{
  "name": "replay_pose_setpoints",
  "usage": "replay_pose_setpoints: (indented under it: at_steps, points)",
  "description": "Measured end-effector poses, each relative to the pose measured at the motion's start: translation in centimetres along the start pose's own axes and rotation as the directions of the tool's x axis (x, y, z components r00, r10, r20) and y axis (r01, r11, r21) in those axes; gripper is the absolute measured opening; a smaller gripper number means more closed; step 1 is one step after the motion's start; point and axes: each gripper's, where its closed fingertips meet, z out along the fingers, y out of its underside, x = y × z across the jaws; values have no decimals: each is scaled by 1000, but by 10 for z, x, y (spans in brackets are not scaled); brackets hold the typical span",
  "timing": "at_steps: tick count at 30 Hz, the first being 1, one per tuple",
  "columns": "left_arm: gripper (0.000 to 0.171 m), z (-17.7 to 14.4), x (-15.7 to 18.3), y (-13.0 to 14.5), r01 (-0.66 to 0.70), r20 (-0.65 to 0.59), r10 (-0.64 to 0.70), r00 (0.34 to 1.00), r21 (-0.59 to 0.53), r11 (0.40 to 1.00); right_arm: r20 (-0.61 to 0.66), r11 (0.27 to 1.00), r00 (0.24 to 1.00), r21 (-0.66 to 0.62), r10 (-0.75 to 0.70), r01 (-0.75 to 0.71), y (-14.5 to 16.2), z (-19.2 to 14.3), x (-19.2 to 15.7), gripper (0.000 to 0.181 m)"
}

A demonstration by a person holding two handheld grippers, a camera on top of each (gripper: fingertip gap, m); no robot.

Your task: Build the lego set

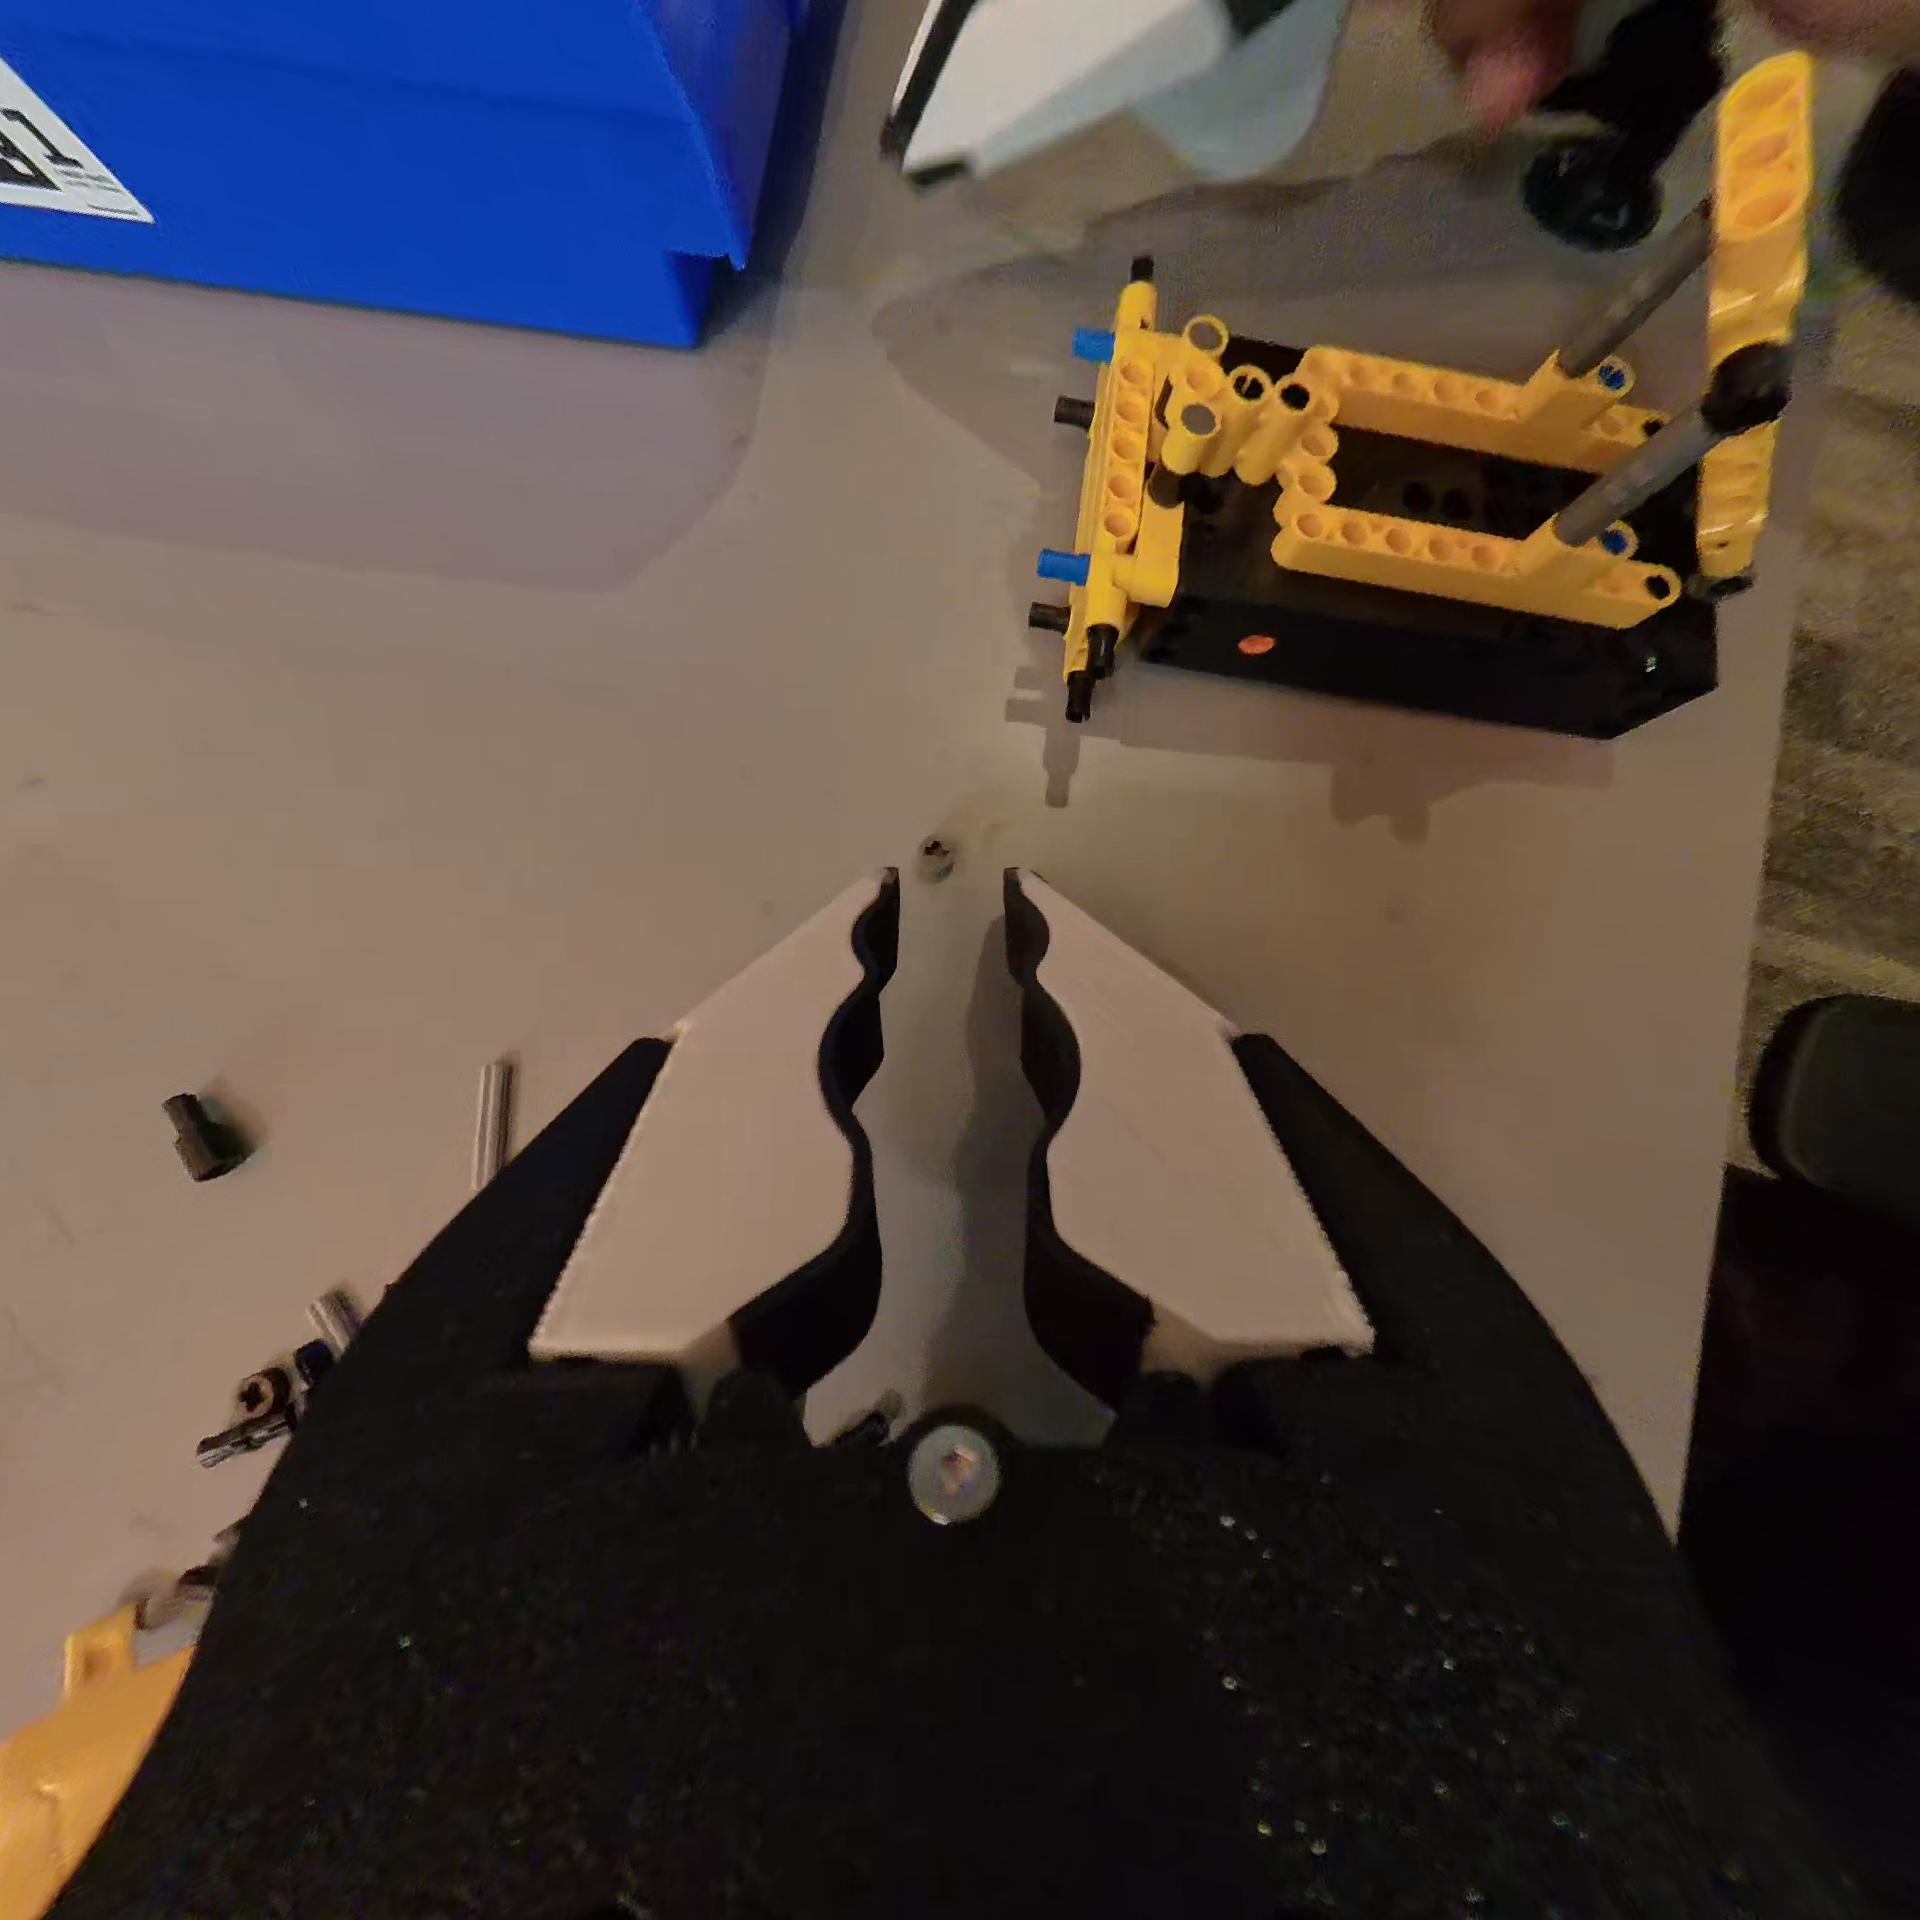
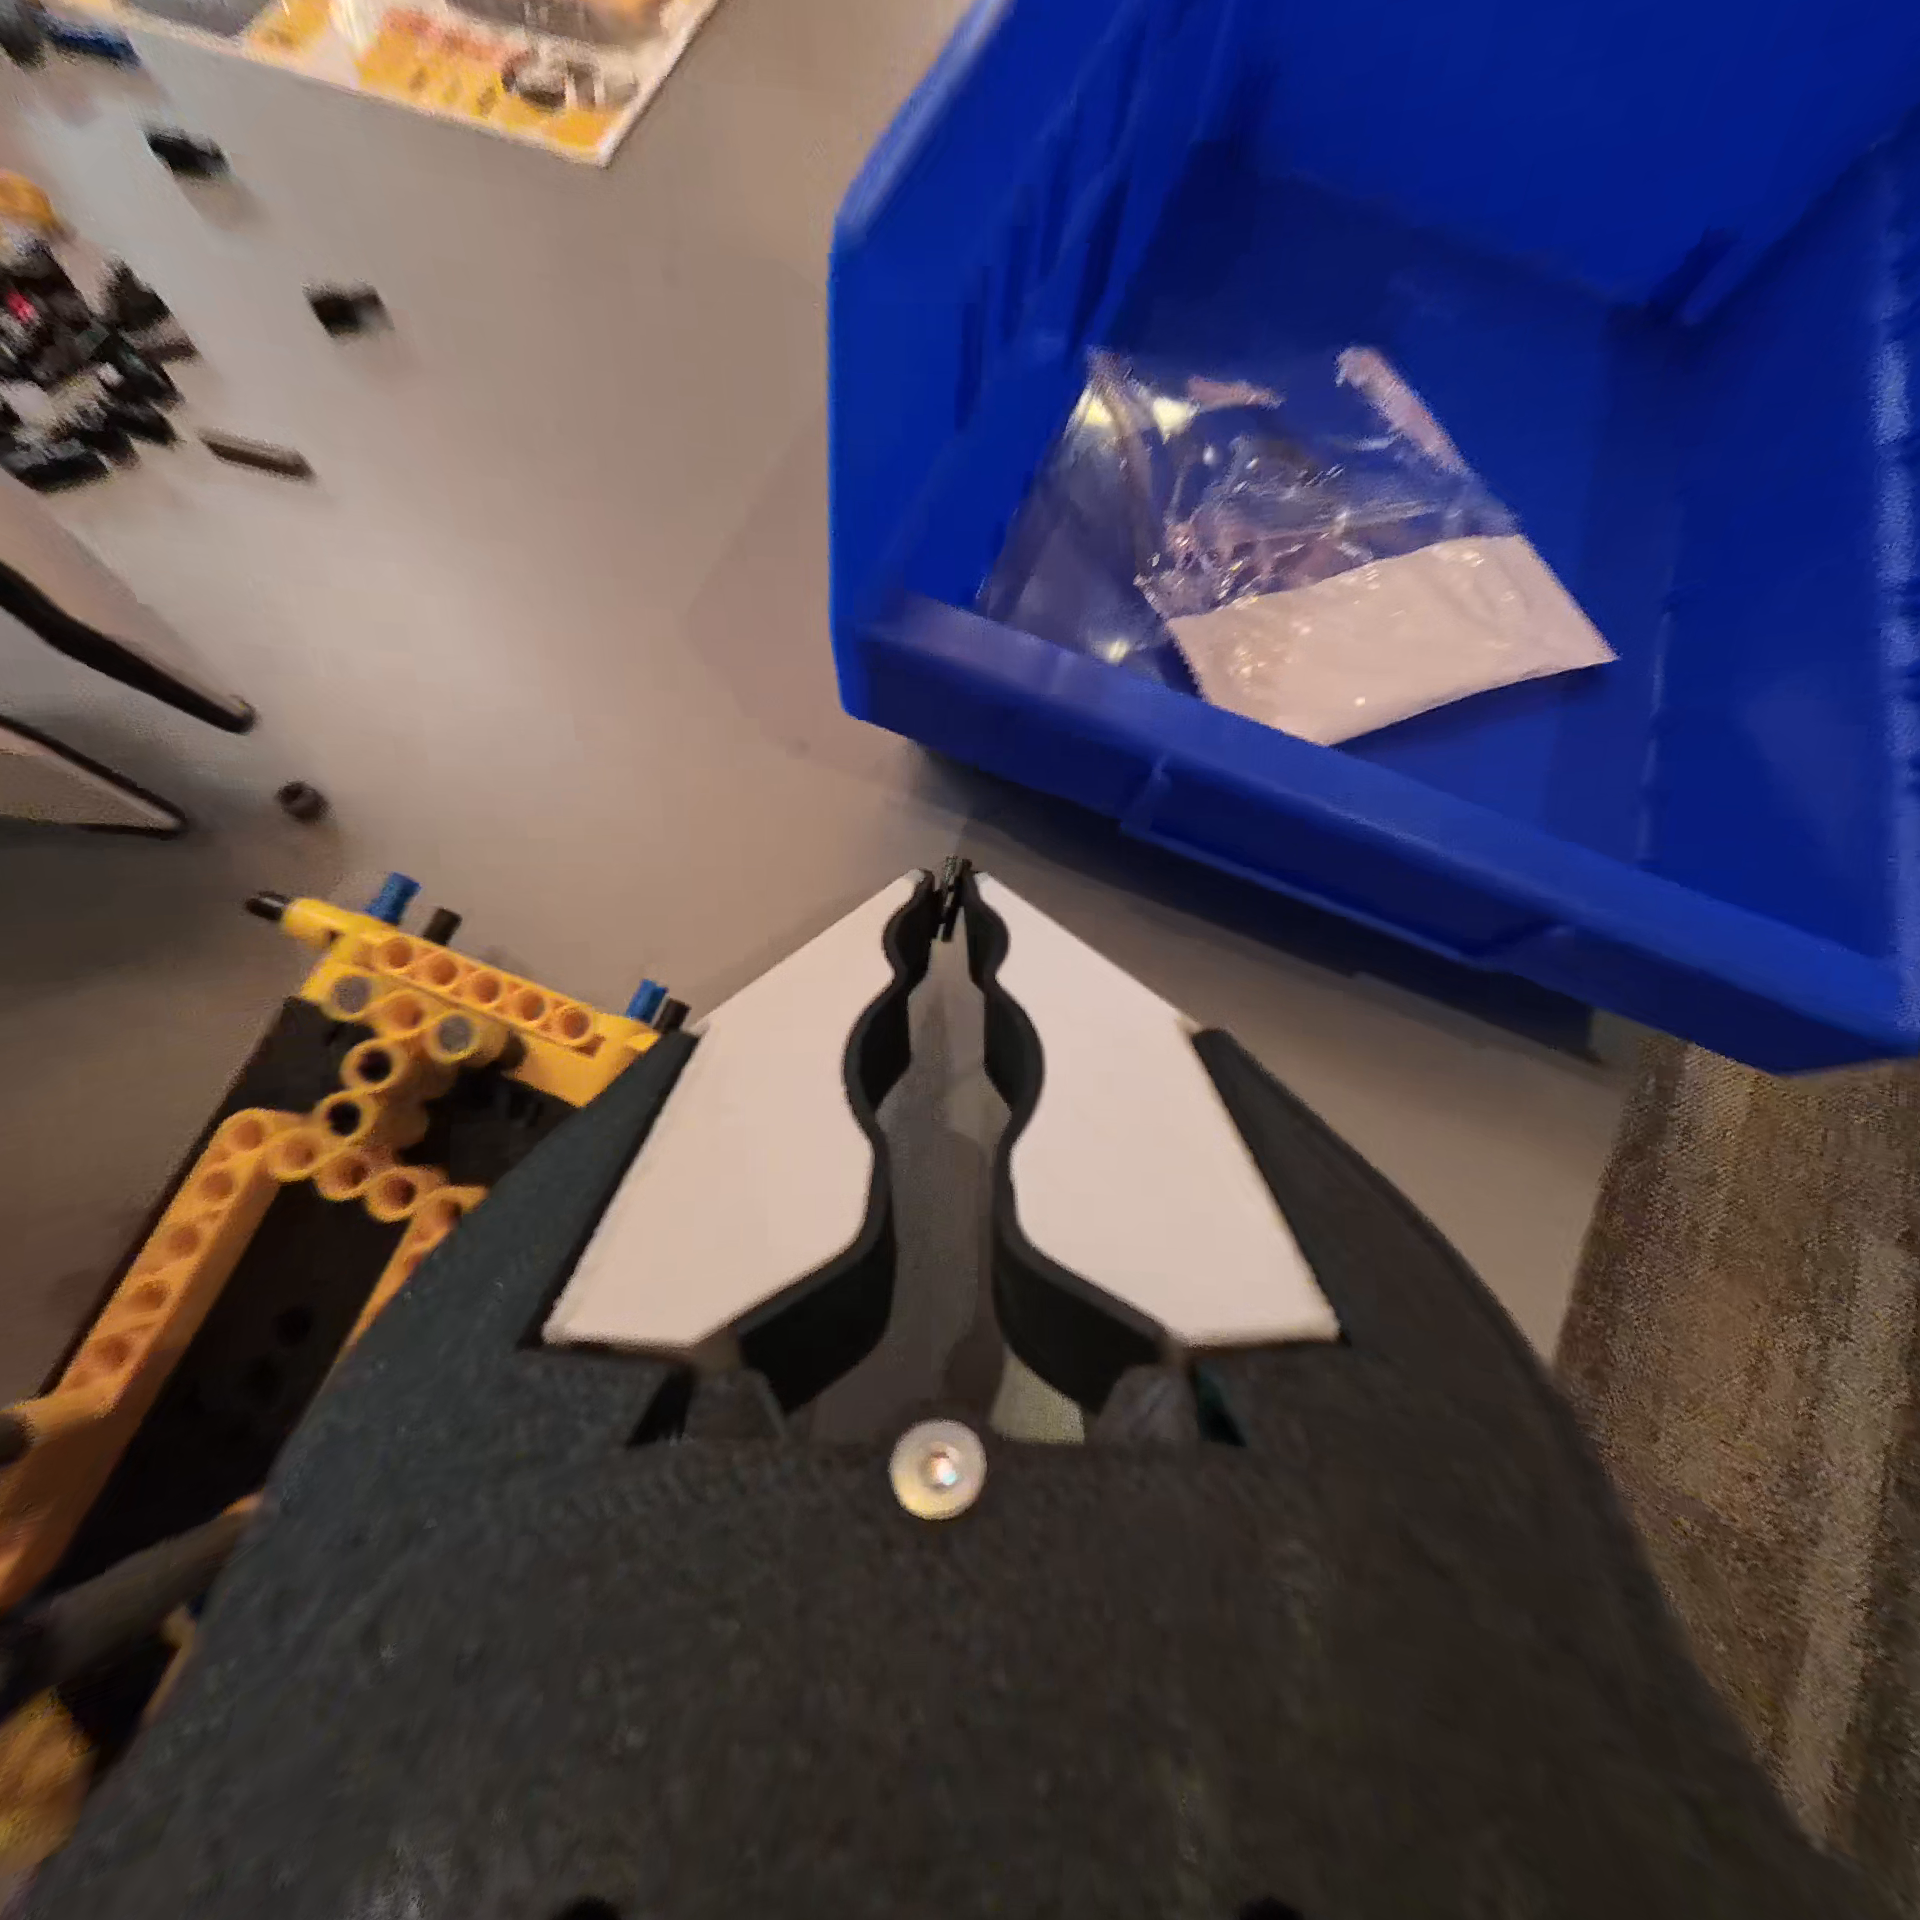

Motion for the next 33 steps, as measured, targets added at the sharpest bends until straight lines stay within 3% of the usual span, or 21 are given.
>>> replay_pose_setpoints:
  at_steps: [4, 8, 13, 16, 18, 21, 24, 26, 28, 33]
  points:
    - [19, 9, -5, -3, -31, 53, 32, 998, -13, 999, -78, 990, 996, 134, 52, -41, -26, -48, -2, 5]
    - [5, 15, -5, -3, -46, 63, 49, 997, -54, 997, -98, 959, 993, 281, 64, -34, -58, -99, -31, 5]
    - [0, -5, -14, 2, -59, 119, 63, 991, -36, 998, -203, 948, 978, 317, 54, 14, -71, -137, -56, 5]
    - [0, -33, -35, 13, 3, 175, -3, 985, 0, 1000, -238, 936, 960, 348, 149, -59, -67, -142, -72, 5]
    - [0, -51, -53, 30, 55, 211, -55, 976, 5, 998, -150, 905, 969, 407, 198, -122, -73, -136, -102, 5]
    - [0, -77, -74, 55, 137, 232, -140, 962, 29, 990, -132, 923, 972, 361, 195, -136, -65, -118, -136, 5]
    - [0, -86, -55, 47, 209, 39, -216, 976, 142, 968, -157, 948, 978, 306, 138, -85, -57, -107, -153, 5]
    - [5, -82, -27, 34, 220, -109, -204, 973, 171, 960, -152, 954, 979, 286, 135, -87, -55, -107, -160, 5]
    - [20, -66, -6, 31, 178, -162, -158, 974, 116, 977, -168, 957, 973, 270, 155, -106, -55, -112, -162, 5]
    - [24, -22, 4, 32, -47, -27, 46, 999, -40, 998, -203, 953, 960, 273, 195, -135, -54, -130, -161, 5]
